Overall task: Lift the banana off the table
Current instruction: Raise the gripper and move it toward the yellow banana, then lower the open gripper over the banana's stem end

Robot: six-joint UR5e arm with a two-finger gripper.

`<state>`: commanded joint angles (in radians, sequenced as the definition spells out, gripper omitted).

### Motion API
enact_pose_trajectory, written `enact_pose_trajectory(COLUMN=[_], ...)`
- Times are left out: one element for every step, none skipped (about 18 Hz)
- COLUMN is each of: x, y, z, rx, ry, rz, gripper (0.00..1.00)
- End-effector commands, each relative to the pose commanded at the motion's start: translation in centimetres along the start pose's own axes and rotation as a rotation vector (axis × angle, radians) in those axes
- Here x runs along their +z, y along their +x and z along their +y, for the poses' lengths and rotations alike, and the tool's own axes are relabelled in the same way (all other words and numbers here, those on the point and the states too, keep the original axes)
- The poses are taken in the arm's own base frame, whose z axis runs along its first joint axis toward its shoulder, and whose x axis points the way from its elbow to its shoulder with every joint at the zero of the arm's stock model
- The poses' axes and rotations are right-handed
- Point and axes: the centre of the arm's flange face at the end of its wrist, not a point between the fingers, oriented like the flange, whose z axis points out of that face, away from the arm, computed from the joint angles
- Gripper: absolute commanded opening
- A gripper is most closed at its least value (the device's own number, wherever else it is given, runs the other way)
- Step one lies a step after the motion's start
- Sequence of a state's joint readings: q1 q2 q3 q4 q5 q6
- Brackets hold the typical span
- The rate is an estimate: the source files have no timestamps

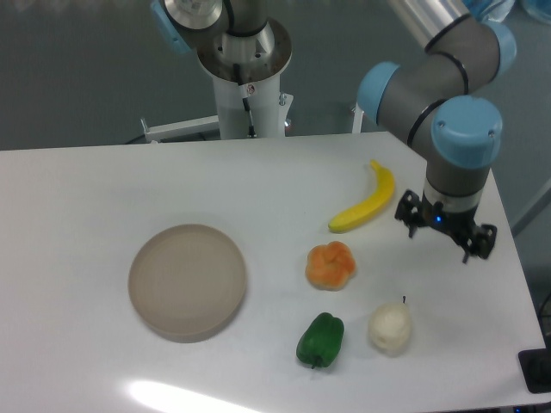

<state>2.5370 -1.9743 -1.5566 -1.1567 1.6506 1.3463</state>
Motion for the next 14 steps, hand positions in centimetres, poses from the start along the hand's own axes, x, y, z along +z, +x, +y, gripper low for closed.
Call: enact_pose_trajectory(x=[0.6, 0.7, 2.4, 3.1, 4.1, 5.2, 6.1, 6.1, 6.4, 6.6, 6.7, 6.7, 6.7, 7.3], y=[0.4, 0.8, 1.7, 2.3, 2.9, 3.6, 4.2, 4.8, 5.6, 6.6, 7.4, 8.5, 9.2, 10.2], z=[1.0, 2.3, 3.4, 4.3, 5.7, 6.4, 6.6, 7.4, 7.4, 7.5, 7.6, 7.6, 7.5, 7.5], rx=[0.021, 0.031, 0.048, 0.073, 0.079, 0.078, 0.069, 0.050, 0.049, 0.049, 0.048, 0.047, 0.040, 0.039], ry=[0.004, 0.024, 0.063, 0.079, 0.089, 0.116, 0.155, 0.195, 0.200, 0.200, 0.199, 0.199, 0.198, 0.197], rz=[0.015, 0.014, 0.025, 0.003, -0.013, -0.021, -0.020, -0.017, -0.006, -0.003, 0.002, 0.008, 0.013, 0.026], gripper=[1.00, 1.00, 1.00, 1.00, 1.00, 1.00, 1.00, 1.00, 1.00, 1.00, 1.00, 1.00, 1.00, 1.00])
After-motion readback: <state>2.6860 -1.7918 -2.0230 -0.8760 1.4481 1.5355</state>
